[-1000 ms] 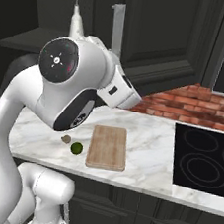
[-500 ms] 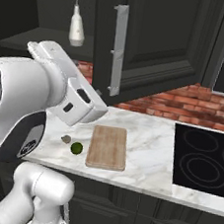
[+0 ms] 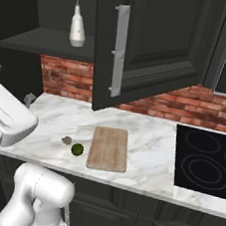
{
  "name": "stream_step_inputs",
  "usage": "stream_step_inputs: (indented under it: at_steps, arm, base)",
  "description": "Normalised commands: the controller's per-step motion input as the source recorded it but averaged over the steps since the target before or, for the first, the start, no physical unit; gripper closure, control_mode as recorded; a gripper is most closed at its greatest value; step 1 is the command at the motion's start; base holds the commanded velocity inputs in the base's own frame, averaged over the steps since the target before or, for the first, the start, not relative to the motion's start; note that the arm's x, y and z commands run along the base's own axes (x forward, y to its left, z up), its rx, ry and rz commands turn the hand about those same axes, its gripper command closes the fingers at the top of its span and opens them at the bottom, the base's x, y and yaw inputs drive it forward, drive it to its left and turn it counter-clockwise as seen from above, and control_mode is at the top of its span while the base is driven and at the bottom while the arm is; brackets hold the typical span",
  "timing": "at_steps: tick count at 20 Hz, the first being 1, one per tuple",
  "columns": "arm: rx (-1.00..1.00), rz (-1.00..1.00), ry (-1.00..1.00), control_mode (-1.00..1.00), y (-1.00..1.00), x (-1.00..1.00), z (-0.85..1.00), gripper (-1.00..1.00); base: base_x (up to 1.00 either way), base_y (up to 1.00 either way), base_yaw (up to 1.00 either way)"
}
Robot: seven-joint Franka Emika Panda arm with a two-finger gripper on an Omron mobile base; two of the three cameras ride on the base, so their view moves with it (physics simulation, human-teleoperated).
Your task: Open the cabinet. Place the bowl and condiment on the counter. Then place the lime and garlic on the cutting board.
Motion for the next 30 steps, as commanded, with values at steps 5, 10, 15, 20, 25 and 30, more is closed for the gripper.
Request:
stream_step_inputs:
  at_steps: [5, 10, 15, 20, 25, 30]
  arm:
    - [-0.15, -0.18, -0.31, -1.00, 0.60, 0.00, 0.04, -1.00]
    - [-0.03, -0.18, -0.24, -1.00, 0.25, 0.34, -0.01, -1.00]
    - [0.00, -0.14, -0.05, -1.00, 0.02, 0.65, -0.01, -1.00]
    - [0.00, -0.17, 0.00, -1.00, -0.06, 0.73, -0.19, -1.00]
    - [0.00, -0.15, 0.00, -1.00, -0.17, 0.52, -0.11, -1.00]
    - [0.00, -0.20, 0.00, -1.00, -0.14, 0.13, 0.00, -1.00]
  base:
    - [0.00, 0.00, 0.00]
    - [0.00, 0.00, 0.00]
    - [0.00, 0.00, 0.00]
    - [0.00, 0.00, 0.00]
    - [0.00, 0.00, 0.00]
    - [0.00, 0.00, 0.00]
